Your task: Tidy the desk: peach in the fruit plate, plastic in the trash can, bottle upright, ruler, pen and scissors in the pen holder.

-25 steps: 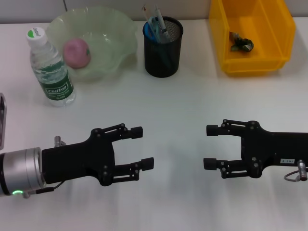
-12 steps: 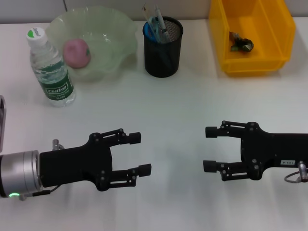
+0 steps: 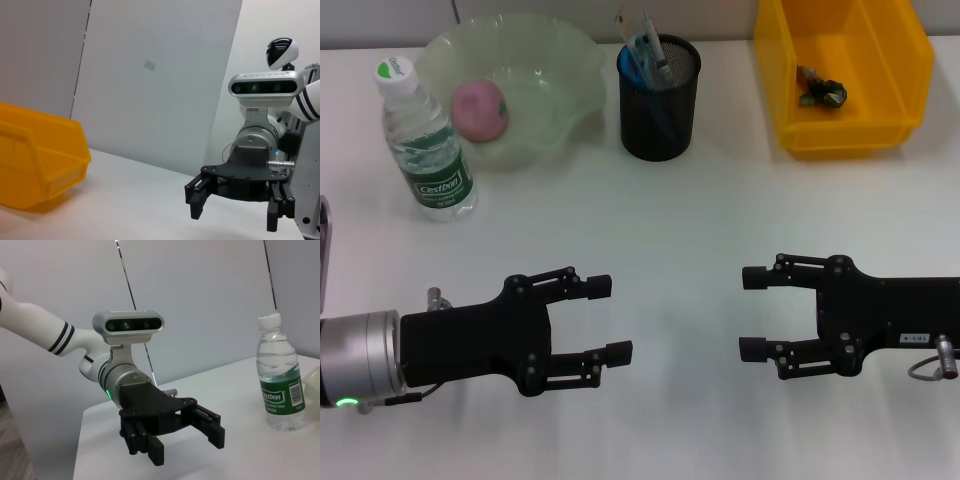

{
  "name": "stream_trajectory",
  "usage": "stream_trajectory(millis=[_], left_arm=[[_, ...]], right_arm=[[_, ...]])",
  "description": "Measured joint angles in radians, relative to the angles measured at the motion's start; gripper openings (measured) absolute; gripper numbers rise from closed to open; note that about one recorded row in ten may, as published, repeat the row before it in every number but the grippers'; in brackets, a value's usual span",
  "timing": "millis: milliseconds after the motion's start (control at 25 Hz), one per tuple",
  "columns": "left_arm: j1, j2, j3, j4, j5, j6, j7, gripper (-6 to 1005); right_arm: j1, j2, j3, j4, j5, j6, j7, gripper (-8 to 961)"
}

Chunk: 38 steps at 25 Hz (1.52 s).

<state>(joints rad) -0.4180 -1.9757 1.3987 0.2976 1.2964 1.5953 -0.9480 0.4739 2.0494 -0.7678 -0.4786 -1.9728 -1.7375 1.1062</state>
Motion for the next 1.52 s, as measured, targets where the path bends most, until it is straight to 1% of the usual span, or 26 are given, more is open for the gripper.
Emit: stream_trajectory(millis=[720, 1000, 1520], left_arm=[[-0.002, 0.001, 0.0, 0.0, 0.0, 0.0, -0.001, 785], [-0.004, 0.001, 0.0, 0.012, 0.0, -0.002, -0.012, 785], [-0.003, 0.0, -0.005, 0.012, 0.0, -0.008, -0.012, 785]], right_arm=[[0.003, 0.0, -0.001, -0.002, -0.001, 0.0, 0.001, 826], [0.012, -0.005, -0.001, 0.002, -0.01, -0.001, 0.004, 826], [0.019, -0.002, -0.001, -0.004, -0.012, -0.003, 0.004, 826]])
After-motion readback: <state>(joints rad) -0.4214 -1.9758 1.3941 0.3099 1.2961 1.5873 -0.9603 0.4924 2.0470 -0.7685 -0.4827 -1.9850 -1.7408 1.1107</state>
